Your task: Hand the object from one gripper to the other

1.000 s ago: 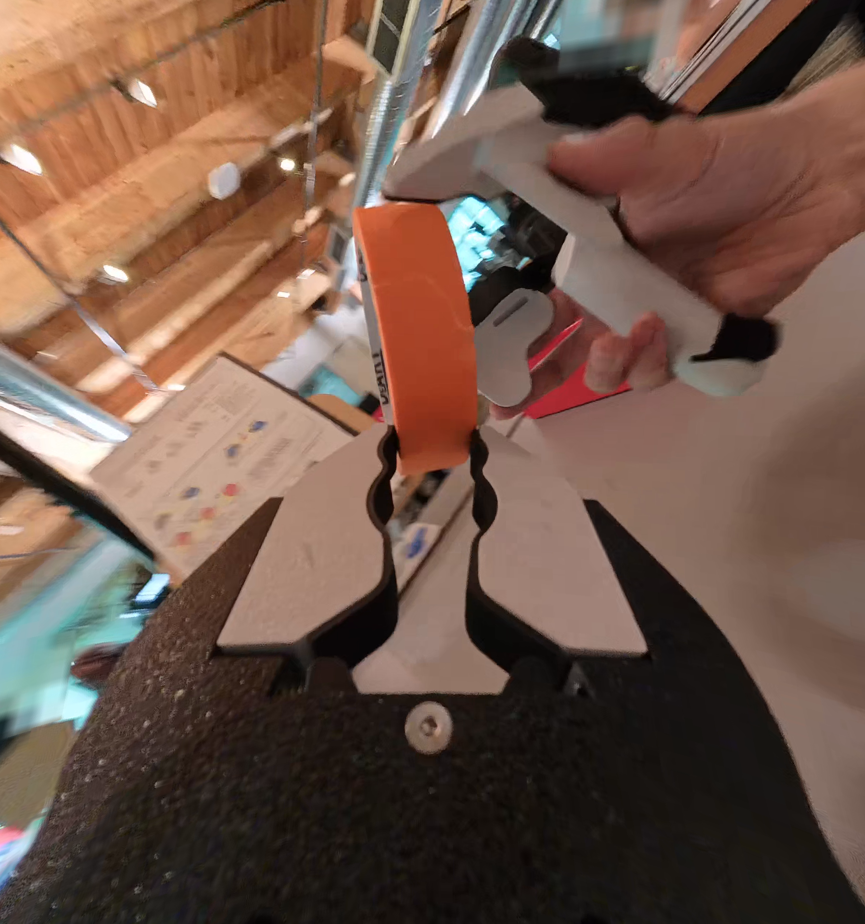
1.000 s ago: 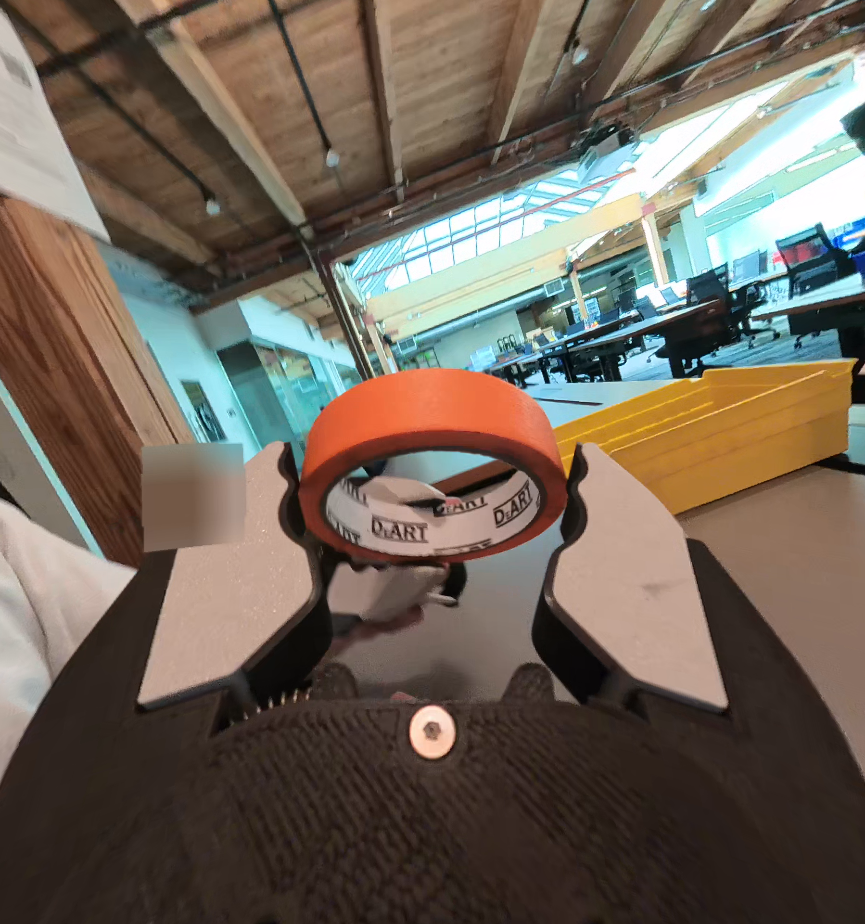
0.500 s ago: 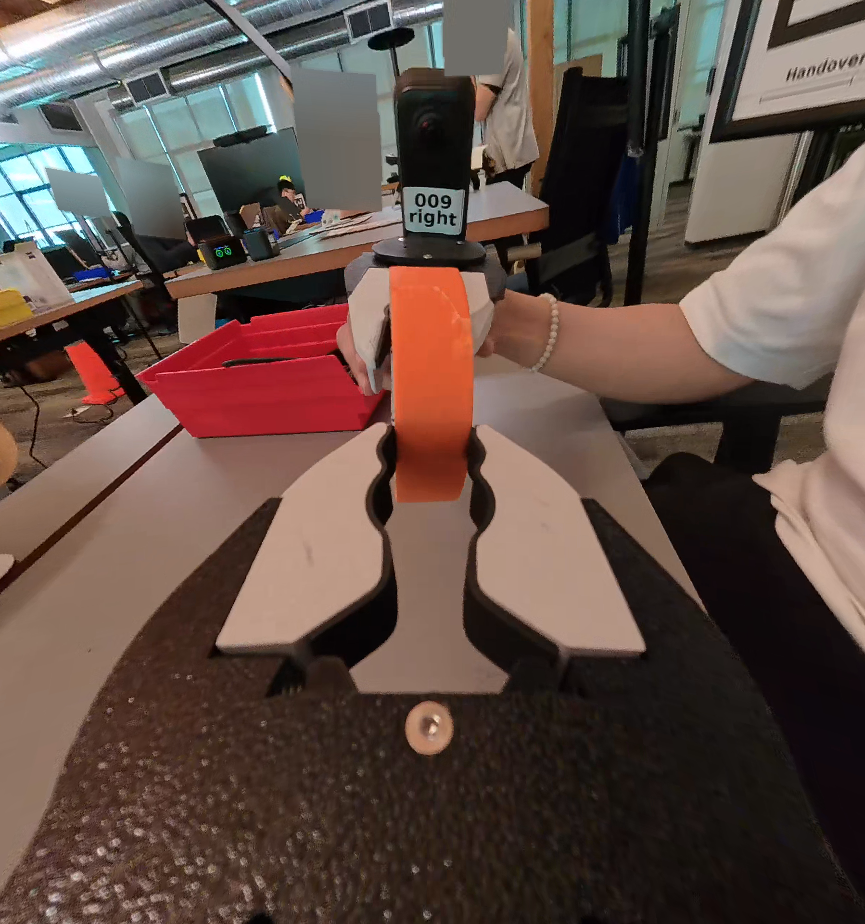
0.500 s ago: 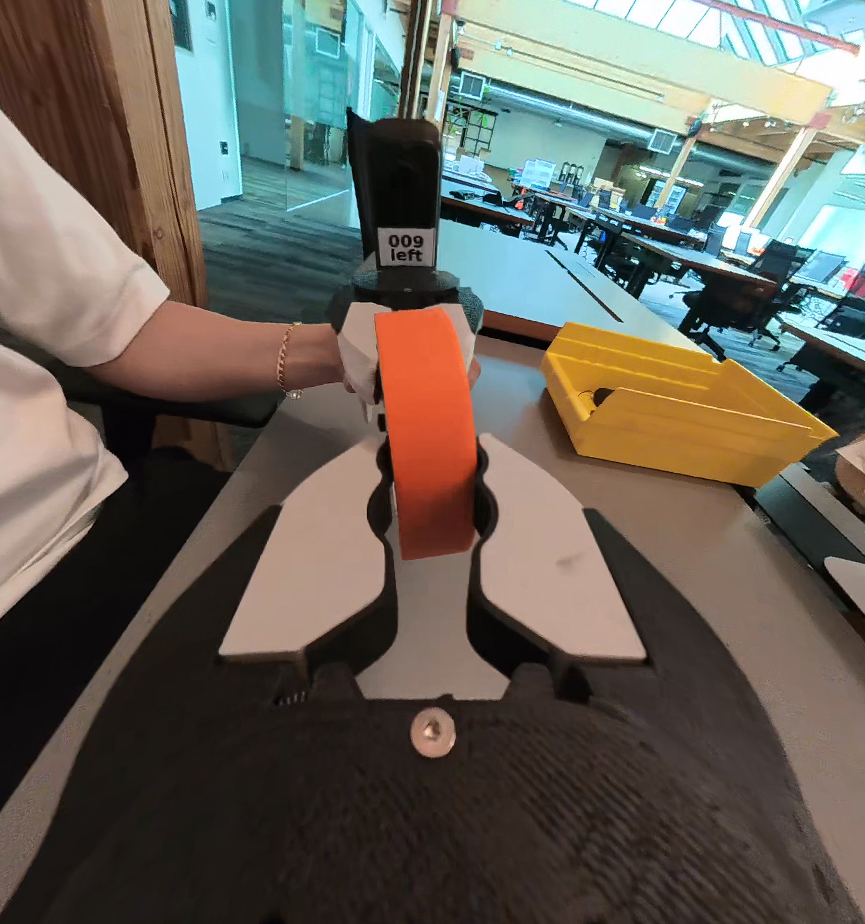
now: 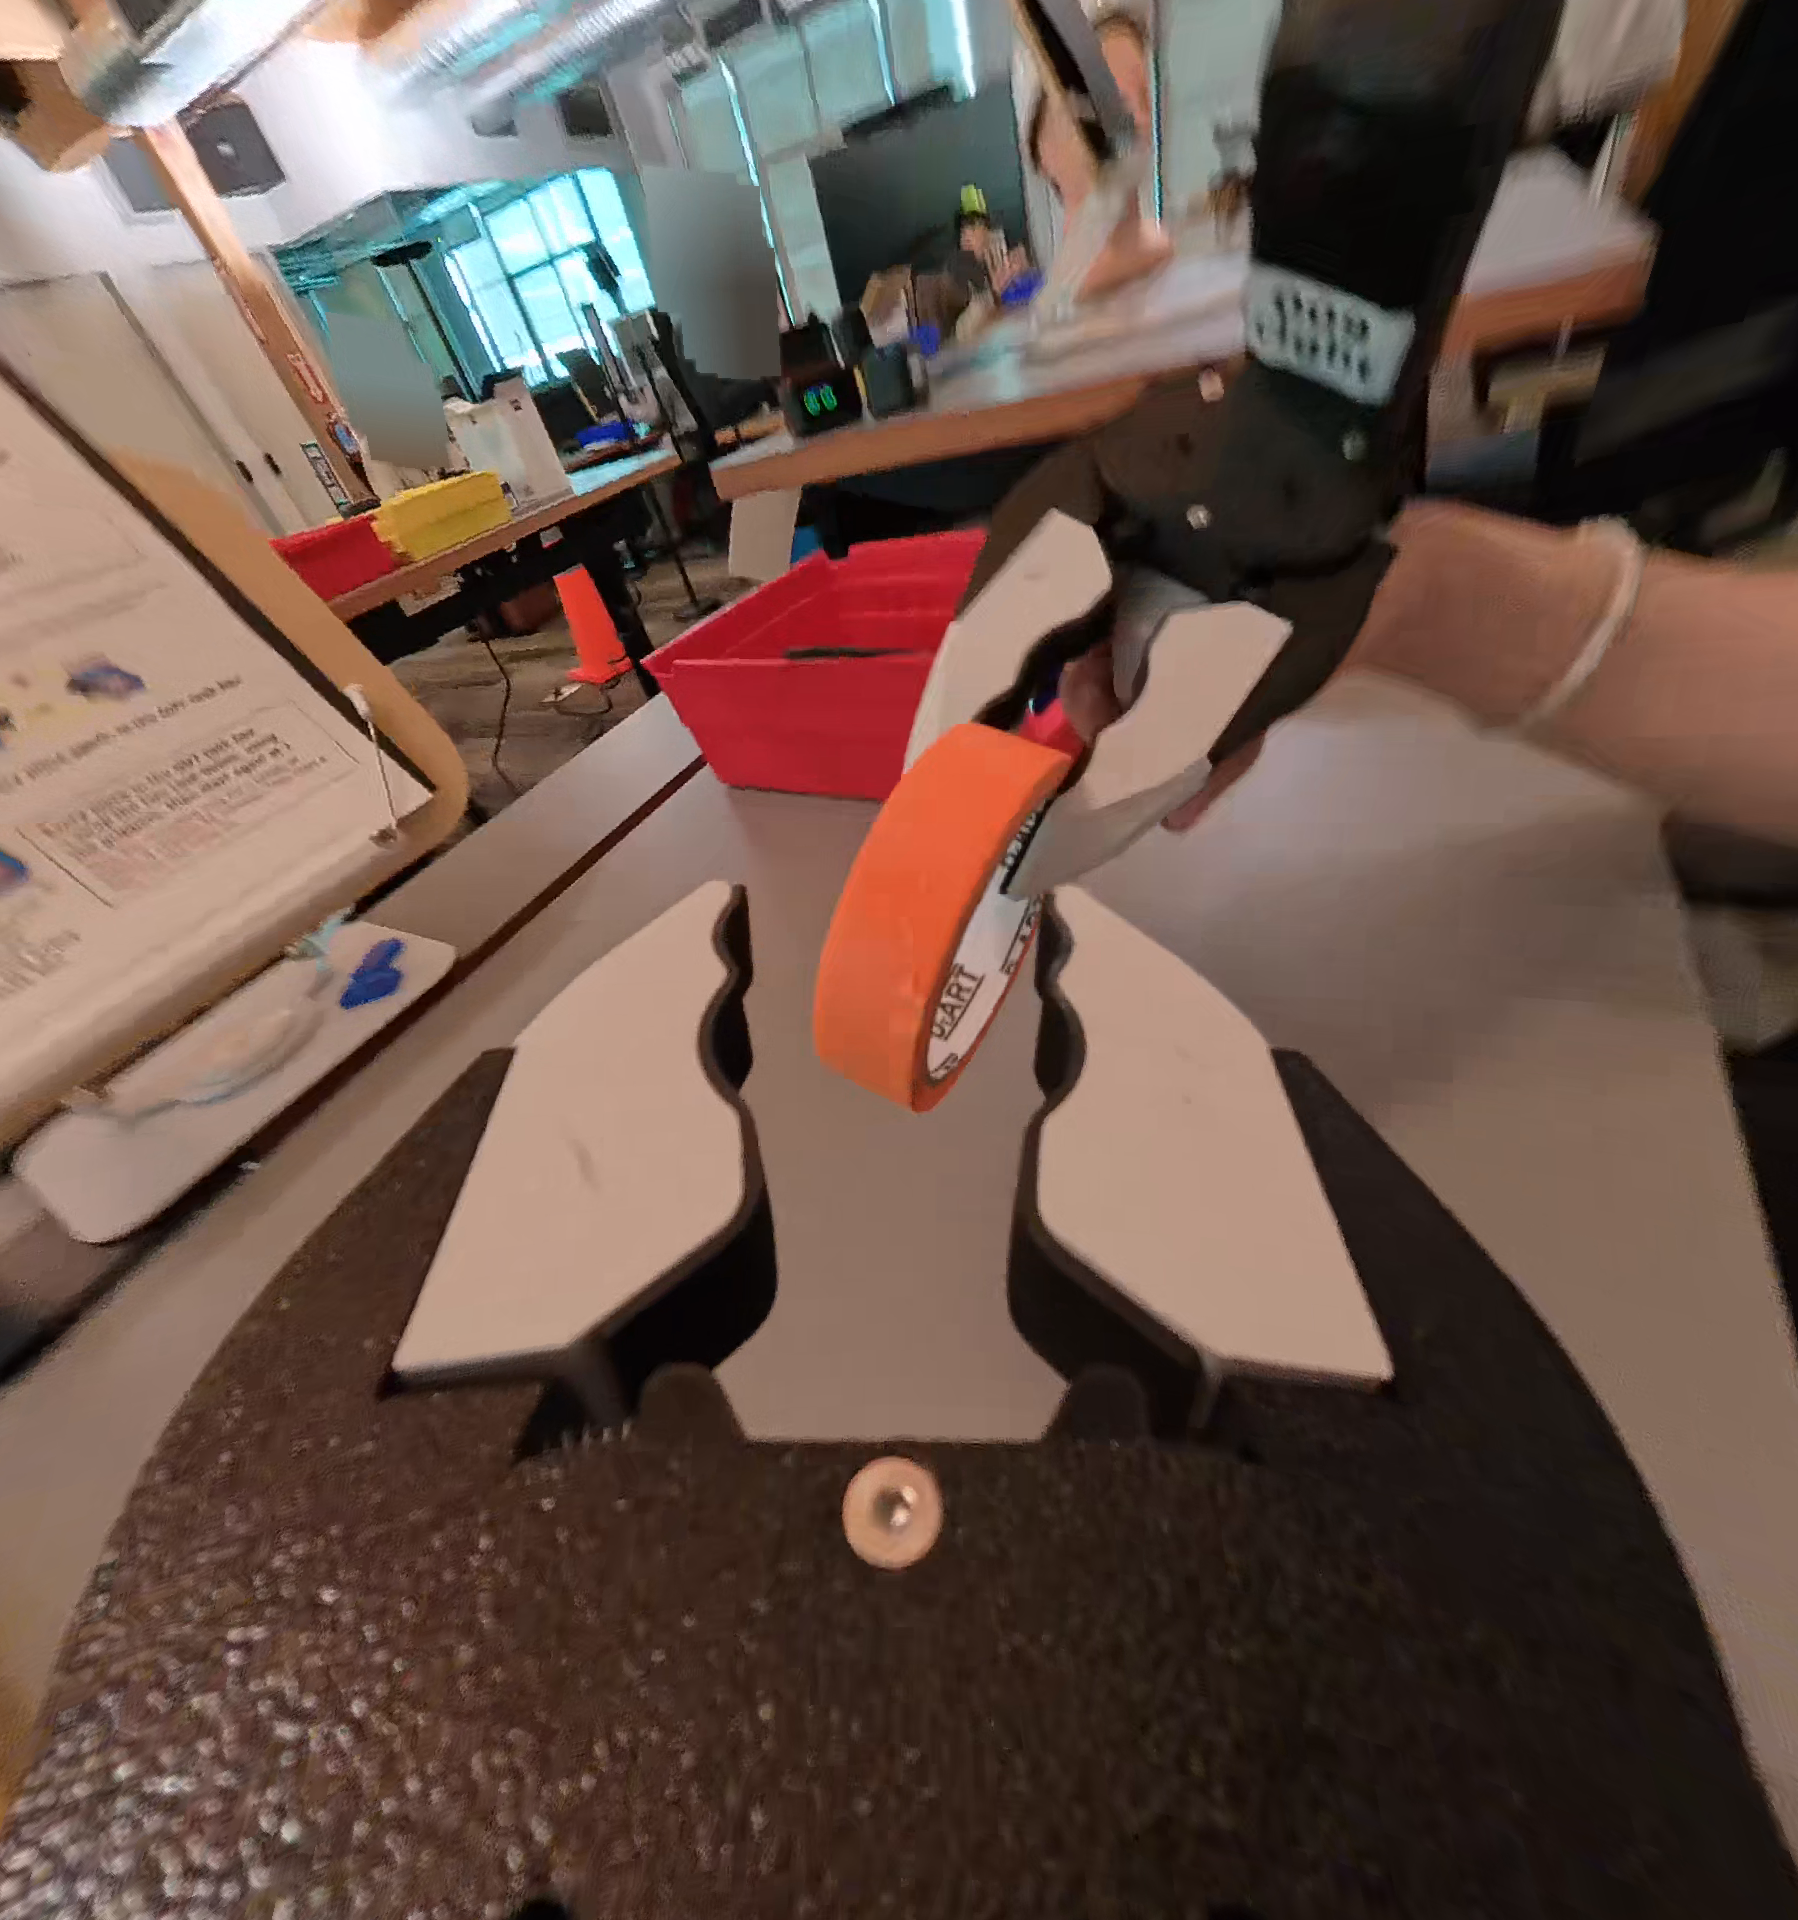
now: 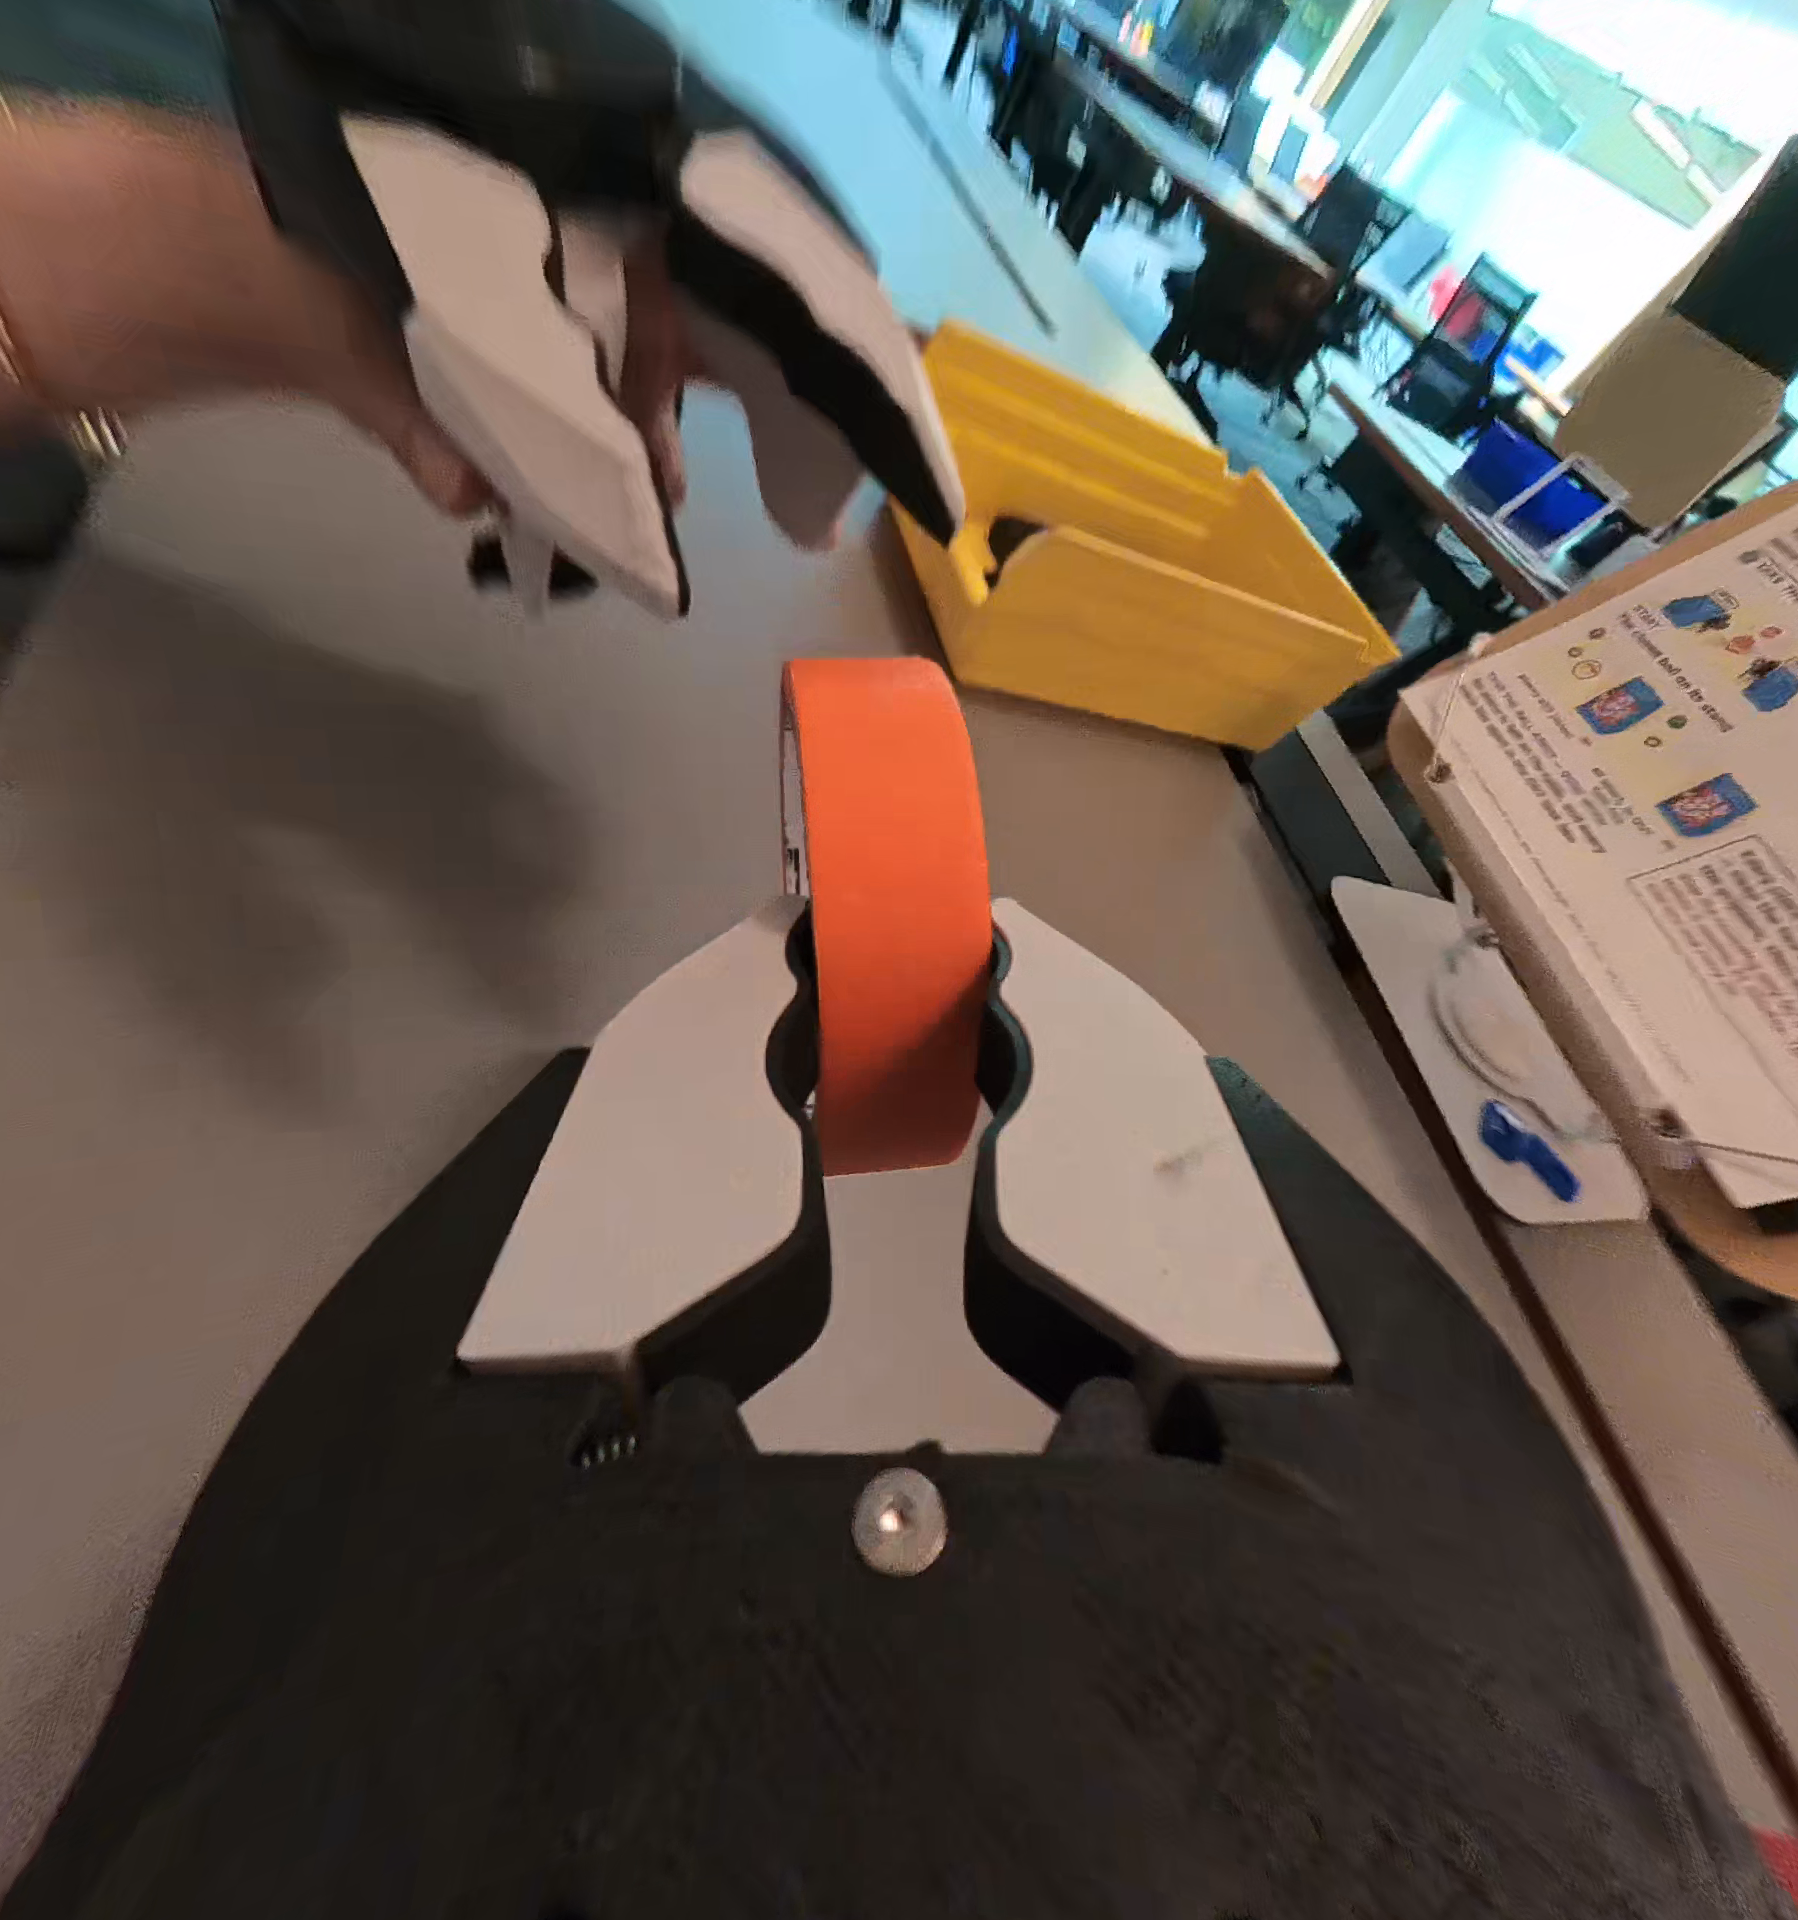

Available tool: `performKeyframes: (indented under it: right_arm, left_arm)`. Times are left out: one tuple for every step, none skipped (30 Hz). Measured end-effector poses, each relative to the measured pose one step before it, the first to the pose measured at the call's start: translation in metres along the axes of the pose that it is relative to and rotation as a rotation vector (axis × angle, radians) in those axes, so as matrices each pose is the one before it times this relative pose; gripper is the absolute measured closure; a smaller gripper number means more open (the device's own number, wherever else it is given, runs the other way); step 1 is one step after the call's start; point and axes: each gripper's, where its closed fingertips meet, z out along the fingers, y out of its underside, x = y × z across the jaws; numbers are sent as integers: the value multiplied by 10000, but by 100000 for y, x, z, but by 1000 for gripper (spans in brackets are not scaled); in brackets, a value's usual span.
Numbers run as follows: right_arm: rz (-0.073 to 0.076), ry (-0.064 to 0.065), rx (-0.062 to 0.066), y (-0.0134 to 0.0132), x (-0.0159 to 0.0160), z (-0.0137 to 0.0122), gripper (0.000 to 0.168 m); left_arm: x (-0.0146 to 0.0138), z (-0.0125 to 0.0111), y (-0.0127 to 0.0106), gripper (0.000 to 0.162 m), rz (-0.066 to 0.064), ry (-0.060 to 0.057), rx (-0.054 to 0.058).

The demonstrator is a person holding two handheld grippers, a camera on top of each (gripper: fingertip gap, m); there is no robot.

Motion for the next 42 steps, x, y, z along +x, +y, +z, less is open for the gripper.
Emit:
performKeyframes:
  right_arm:
    - [-436, 45, -470, 332, -295, 192, 141]
    - [-273, -111, -361, 165, -469, 232, 141]
    - [-217, -142, -203, -43, -528, 286, 141]
    - [-177, -101, -40, -248, -457, 287, 141]
    - [-60, -133, 3, -297, -450, 275, 141]
    - [-10, -189, 27, -272, -472, 243, 141]
    - [-44, -152, 64, -254, -401, 182, 141]
    - [-55, -87, 62, -195, -286, 137, 141]
    - [-11, -41, -24, -20, -153, 62, 141]
    - [31, 41, -42, 53, 68, -31, 141]
    - [66, 23, 100, -92, 85, -102, 141]
    - [100, 98, 254, -263, 219, -123, 140]
    - [167, 124, 358, -318, 235, -124, 139]
    - [285, 195, 412, -323, 391, -119, 138]
    - [338, 258, 435, -360, 597, -219, 133]
    - [494, 158, 466, -440, 576, -289, 127]
    - [691, 26, 555, -593, 496, -323, 124]
    - [798, 62, 663, -775, 594, -343, 122]
    - [796, 99, 661, -747, 641, -311, 120]
    - [741, 77, 566, -593, 577, -219, 118]
    - [640, 47, 418, -318, 468, -119, 116]
    - [470, 0, 215, -1, 307, -14, 116]
    - [274, -93, 56, 216, 31, 94, 116]
    - [117, -111, -10, 271, -140, 191, 117]
    - [-22, -78, -48, 263, -217, 252, 118]
    - [-107, -63, 5, 106, -292, 275, 122]
    - [-113, -101, 65, -17, -378, 245, 128]
    - [-71, 24, 62, -63, -155, 156, 135]
    - [-114, 74, 33, -93, 57, 31, 138]
    - [82, -9, -122, -17, 39, -9, 138]
    - [81, 18, -169, -29, 132, -59, 139]
    - [-44, 45, -135, -46, 118, -93, 139]
    - [-146, 38, -124, -1, 71, -106, 139]
    - [-150, 130, -162, 66, 186, -127, 139]
    - [-152, 368, -198, 70, 555, -202, 139]
    - [-205, 577, -267, 89, 935, -359, 139]
    - [-264, 703, -331, 121, 1245, -527, 139]
    - [-261, 832, -399, 151, 1579, -727, 139]
    - [-208, 906, -460, 183, 1866, -910, 139]
    - [-140, 950, -482, 241, 2148, -1074, 139]
    - [-66, 1003, -400, 247, 2446, -1187, 139]
    - [6, 1044, -296, 332, 2709, -1166, 139]
  left_arm:
    - [415, -48, 164, 112, 748, 8, -490]
    - [444, 58, 342, 113, 653, 11, -586]
    - [659, 172, 416, 113, 510, 169, -587]
    - [721, 276, 339, 112, 355, 221, -496]
    - [473, 335, 251, 112, 247, 73, -380]
    - [323, 353, 186, 113, 201, 3, -277]
    - [271, 298, 154, 120, 179, 30, -184]
    - [48, 211, 65, 128, 152, -71, -70]
    - [-161, 112, 34, 131, 84, -125, 12]
    - [-49, 91, 47, 132, -105, 34, 43]
    - [13, 92, -7, 132, -325, 152, 128]
    - [-29, 53, -127, 132, -482, 201, 284]
    - [-83, -31, -213, 133, -584, 231, 426]
    - [-277, -121, -233, 133, -614, 133, 483]
    - [-569, -220, -224, 133, -621, -55, 483]
    - [-773, -313, -330, 133, -627, -177, 519]
    - [-771, -374, -536, 133, -620, -191, 611]
    - [-654, -405, -762, 133, -592, -132, 724]
    - [-448, -389, -934, 133, -574, -31, 810]
    - [-275, -357, -967, 133, -546, 65, 840]
    - [-123, -276, -856, 133, -458, 120, 791]
    - [-89, -211, -684, 133, -301, 83, 693]
    - [-65, -140, -419, 133, -189, 40, 535]
    - [11, -39, -151, 133, -191, 86, 331]
    - [111, 26, 77, 133, -189, 141, 148]
    - [58, 58, 121, 133, -96, 63, 106]
    - [56, 56, 105, 133, 27, 11, 127]
    - [157, 8, -40, 133, 35, 94, 206]
    - [77, -27, -33, 133, -24, 68, 147]
    - [-53, -37, 123, 133, -61, 34, -40]
    - [-59, -24, 273, 132, -99, 44, -197]
    - [-60, -4, 259, 132, -85, 38, -203]
    - [-93, 17, 225, 131, 26, -41, -175]
    - [-314, -12, 277, 129, 213, -265, -201]
    - [-412, -49, 265, 122, 439, -371, -196]
    - [-322, -74, 233, 116, 562, -323, -190]
    - [-218, -60, 240, 112, 546, -252, -235]
    - [-126, -18, 287, 109, 458, -160, -304]
    - [-20, 17, 348, 108, 347, -64, -345]
    - [0, 49, 340, 106, 234, -27, -329]
    - [-68, 56, 294, 106, 149, -60, -265]
    - [-124, 38, 263, 106, 94, -76, -194]
